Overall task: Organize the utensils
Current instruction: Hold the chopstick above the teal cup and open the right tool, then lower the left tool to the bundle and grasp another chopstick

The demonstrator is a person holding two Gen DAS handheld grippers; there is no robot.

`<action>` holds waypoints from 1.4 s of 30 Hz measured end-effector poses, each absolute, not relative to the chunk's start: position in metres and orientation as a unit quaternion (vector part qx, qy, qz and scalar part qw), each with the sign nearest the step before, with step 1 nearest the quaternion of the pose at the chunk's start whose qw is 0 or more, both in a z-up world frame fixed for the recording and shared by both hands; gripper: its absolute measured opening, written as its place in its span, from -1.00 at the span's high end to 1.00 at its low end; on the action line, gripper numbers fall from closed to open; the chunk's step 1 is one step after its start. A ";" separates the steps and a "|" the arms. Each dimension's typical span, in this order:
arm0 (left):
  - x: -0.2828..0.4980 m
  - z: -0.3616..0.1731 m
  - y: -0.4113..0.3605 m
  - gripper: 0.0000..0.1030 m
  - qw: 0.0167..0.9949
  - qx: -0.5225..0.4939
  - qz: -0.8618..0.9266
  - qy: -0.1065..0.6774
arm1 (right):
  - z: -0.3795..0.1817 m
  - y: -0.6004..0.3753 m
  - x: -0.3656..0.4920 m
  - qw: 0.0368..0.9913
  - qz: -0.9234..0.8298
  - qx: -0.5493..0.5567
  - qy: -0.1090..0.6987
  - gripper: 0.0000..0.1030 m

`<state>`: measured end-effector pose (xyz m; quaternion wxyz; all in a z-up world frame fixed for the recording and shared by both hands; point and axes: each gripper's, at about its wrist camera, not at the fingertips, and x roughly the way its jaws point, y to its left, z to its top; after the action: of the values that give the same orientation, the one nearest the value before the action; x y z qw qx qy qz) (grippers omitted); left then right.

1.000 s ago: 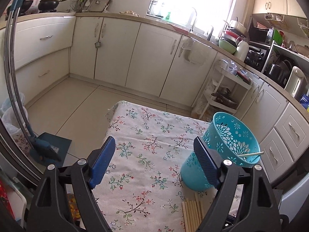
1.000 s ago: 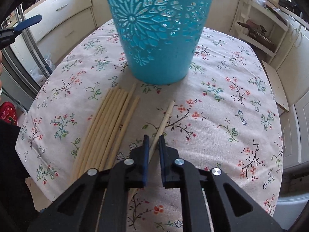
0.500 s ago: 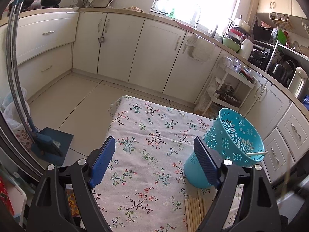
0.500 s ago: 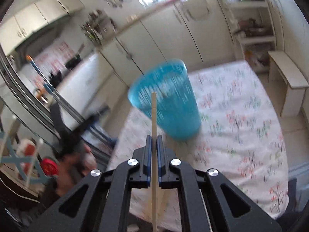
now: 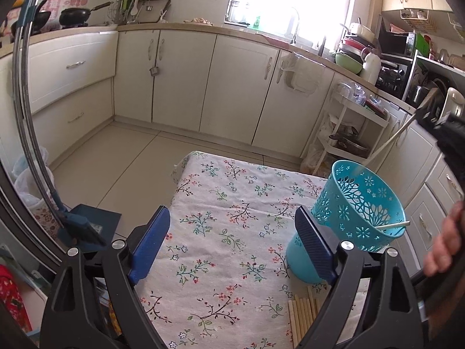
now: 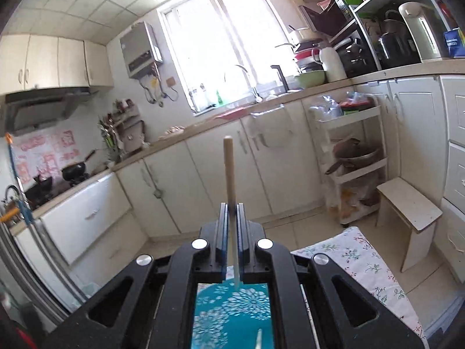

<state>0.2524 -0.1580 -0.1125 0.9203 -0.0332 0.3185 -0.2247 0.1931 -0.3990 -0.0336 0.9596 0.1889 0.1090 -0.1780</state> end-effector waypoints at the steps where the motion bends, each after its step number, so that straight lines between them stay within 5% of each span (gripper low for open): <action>1: 0.251 -0.111 -0.159 -0.63 0.921 -0.029 -0.225 0.315 | -0.038 -0.398 0.195 0.959 -0.177 0.187 0.118 0.88; 5: 0.245 -0.106 -0.162 -0.69 0.926 -0.016 -0.227 0.302 | -0.051 -0.386 0.189 0.959 -0.163 0.174 0.152 0.82; 10: 0.241 -0.106 -0.165 -0.73 0.927 -0.003 -0.229 0.298 | -0.047 -0.367 0.151 0.966 -0.147 0.151 0.152 0.29; 14: 0.242 -0.110 -0.165 -0.75 0.924 -0.002 -0.230 0.306 | -0.054 -0.350 0.105 0.968 -0.135 0.138 0.161 0.19; 20: 0.242 -0.122 -0.165 -0.77 0.914 -0.003 -0.230 0.334 | -0.134 -0.336 0.086 0.929 -0.109 0.157 0.316 0.19; 23: 0.235 -0.132 -0.164 -0.77 0.908 0.003 -0.230 0.349 | -0.168 -0.336 0.102 0.901 -0.090 0.179 0.385 0.36; 42: 0.207 -0.200 -0.205 -0.79 0.842 0.117 -0.279 0.446 | -0.207 -0.336 0.129 0.869 -0.091 0.129 0.470 0.63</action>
<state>0.2066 -0.2045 -0.1998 0.8423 0.1175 0.4460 -0.2788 0.1294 -0.3359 -0.2075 0.8686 0.1294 0.4697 -0.0906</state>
